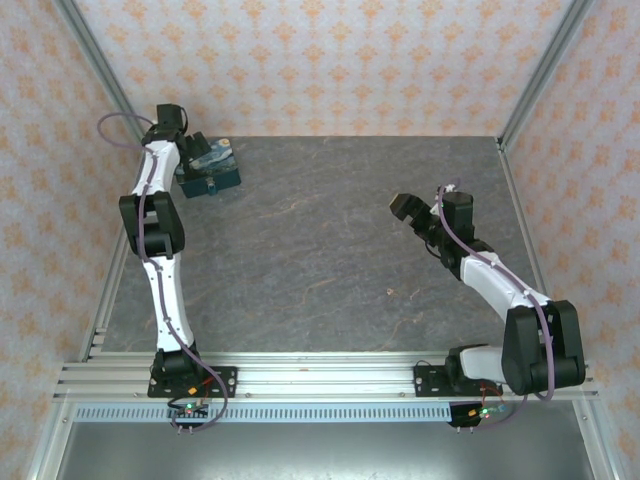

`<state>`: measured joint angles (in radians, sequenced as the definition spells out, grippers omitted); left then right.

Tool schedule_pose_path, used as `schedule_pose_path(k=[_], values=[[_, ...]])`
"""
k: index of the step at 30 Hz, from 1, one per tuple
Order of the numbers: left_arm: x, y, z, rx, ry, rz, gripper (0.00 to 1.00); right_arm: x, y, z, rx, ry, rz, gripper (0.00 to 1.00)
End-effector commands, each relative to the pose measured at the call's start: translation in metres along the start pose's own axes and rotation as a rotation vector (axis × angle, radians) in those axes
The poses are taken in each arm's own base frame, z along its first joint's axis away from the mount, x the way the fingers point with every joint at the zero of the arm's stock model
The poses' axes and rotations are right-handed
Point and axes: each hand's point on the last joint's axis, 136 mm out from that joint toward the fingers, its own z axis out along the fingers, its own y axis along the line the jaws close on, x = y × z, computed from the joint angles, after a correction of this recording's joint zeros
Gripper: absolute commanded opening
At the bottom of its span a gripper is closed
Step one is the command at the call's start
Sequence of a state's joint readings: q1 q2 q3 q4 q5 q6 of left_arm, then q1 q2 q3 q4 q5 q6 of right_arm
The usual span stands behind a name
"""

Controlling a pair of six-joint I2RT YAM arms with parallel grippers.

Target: Unlock a padlock with a key

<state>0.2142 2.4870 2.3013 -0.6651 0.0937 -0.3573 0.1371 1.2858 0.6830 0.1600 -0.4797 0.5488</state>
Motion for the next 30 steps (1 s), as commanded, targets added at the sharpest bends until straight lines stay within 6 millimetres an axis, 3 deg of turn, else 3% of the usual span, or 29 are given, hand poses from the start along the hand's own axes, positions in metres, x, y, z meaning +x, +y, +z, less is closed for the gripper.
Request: schedule_pose_path(k=[1, 15, 20, 22, 30], values=[[0.041, -0.026, -0.008, 0.025, 0.105, 0.124, 1.0, 0.001, 0.004, 0.0, -0.03, -0.007, 0.018, 0.95], [0.175, -0.076, -0.032, 0.01, 0.328, 0.434, 1.0, 0.001, 0.008, -0.018, -0.042, -0.039, 0.067, 0.95], [0.229, -0.095, -0.057, 0.066, 0.361, 0.474, 1.0, 0.006, 0.004, -0.023, -0.027, -0.03, 0.093, 0.95], [0.255, -0.104, -0.069, 0.105, 0.37, 0.474, 1.0, 0.012, -0.007, -0.023, 0.018, -0.013, 0.118, 1.0], [0.341, -0.146, -0.123, 0.241, 0.374, 0.4, 1.0, 0.04, -0.038, -0.014, 0.162, 0.119, 0.118, 0.99]])
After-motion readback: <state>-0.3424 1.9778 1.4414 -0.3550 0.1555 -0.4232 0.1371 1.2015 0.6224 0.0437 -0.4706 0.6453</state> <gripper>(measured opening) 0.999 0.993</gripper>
